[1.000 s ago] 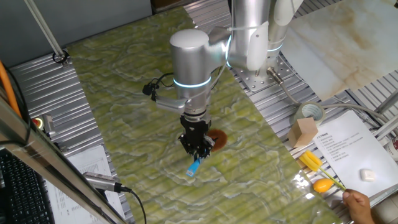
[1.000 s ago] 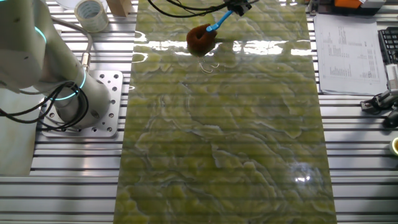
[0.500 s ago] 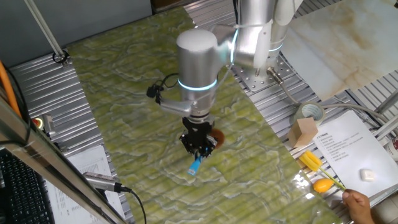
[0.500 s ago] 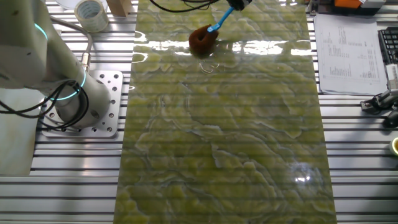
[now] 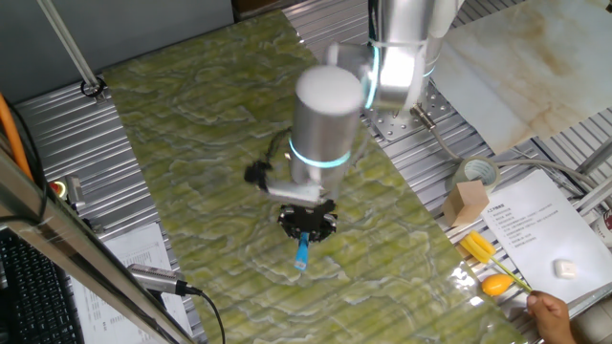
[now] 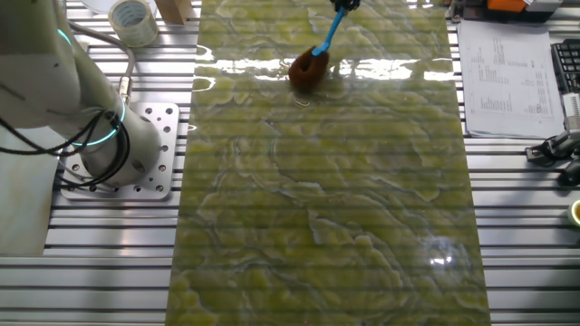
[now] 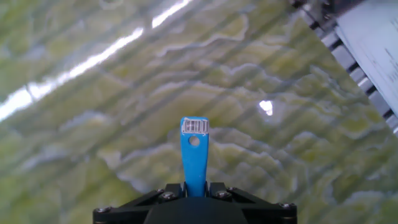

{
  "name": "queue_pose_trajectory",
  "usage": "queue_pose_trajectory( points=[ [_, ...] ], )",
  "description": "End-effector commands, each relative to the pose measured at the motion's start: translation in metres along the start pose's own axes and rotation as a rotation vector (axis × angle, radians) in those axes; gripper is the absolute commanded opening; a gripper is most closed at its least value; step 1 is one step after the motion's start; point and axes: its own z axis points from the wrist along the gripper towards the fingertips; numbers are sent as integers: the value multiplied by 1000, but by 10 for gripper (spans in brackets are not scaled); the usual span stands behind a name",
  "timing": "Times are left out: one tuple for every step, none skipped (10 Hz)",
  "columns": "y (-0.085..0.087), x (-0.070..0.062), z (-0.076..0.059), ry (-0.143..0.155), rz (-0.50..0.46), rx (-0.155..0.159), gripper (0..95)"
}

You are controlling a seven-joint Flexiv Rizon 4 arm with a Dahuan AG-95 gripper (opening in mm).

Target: Scrub the table with a brush

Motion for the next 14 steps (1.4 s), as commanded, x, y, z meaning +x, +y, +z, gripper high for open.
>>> queue_pose_trajectory(
  points=[
    [-6, 11, -5, 94, -152, 57, 0],
    [-8, 15, -6, 100, -155, 48, 0],
    [-9, 18, -7, 100, -153, 43, 0],
    [-10, 19, -7, 97, -148, 40, 0],
    [-10, 20, -7, 97, -144, 36, 0],
    [-11, 22, -5, 90, -135, 16, 0],
    [-11, 23, -3, 88, -119, -11, 0],
    [-11, 24, 0, 80, -84, -43, 0],
    [-12, 24, 2, 75, -64, -59, 0],
    [-12, 23, 3, 75, -56, -69, 0],
    [-12, 23, 3, 83, -42, -81, 0],
    [-12, 24, 3, 91, -26, -87, 0],
    [-12, 24, 4, 93, -16, -90, 0],
    [-12, 24, 4, 95, -10, -91, 0]
  ],
)
